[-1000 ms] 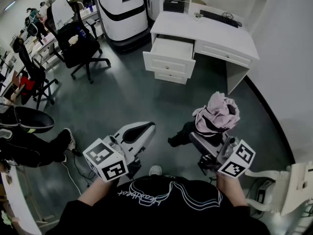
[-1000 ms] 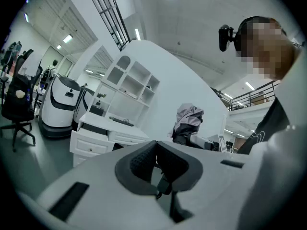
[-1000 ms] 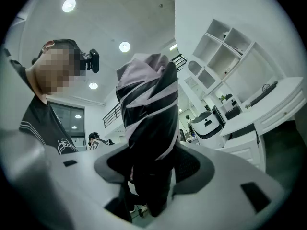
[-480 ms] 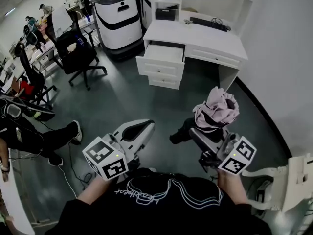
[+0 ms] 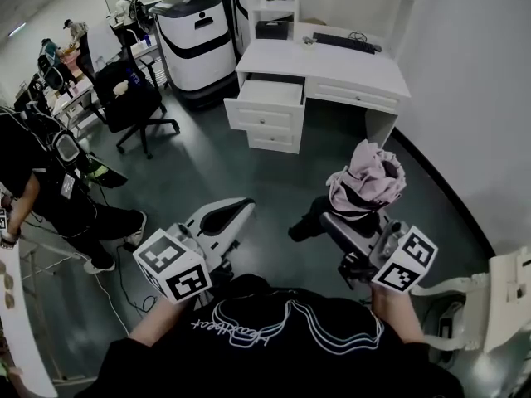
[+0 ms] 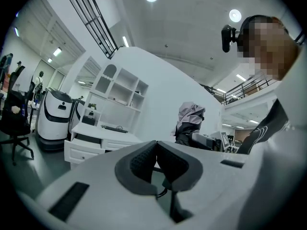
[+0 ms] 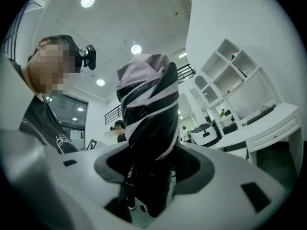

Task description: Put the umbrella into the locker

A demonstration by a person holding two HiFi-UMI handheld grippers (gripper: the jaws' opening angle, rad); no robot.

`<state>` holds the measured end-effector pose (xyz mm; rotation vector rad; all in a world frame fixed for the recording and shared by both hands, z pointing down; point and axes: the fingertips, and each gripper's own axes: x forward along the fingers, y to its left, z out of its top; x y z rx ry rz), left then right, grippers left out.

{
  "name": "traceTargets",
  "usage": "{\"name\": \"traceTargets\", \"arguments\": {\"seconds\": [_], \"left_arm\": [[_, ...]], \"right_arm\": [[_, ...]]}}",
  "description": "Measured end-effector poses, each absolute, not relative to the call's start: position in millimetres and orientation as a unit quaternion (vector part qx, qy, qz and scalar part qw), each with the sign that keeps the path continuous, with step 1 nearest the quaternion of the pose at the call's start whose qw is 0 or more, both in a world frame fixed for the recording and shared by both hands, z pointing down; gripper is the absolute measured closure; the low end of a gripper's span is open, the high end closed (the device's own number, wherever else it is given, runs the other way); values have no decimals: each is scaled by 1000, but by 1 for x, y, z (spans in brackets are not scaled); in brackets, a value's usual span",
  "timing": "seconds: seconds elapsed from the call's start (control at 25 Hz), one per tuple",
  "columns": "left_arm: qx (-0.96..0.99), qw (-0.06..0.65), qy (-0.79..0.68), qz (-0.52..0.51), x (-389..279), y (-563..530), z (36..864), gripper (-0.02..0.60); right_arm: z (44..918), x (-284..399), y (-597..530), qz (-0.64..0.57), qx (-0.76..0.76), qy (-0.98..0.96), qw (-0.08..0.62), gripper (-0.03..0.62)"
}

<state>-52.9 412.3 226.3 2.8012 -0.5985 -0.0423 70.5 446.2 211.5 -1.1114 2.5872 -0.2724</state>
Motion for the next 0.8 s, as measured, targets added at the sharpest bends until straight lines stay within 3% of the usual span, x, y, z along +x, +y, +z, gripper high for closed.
{"name": "traceTargets", "arguments": {"seconds": [0.8], "left_arm": [[959, 176, -221, -19, -58, 291, 275, 575]], "right_arm": [[263, 75, 324, -120, -411, 899, 96, 352]]}}
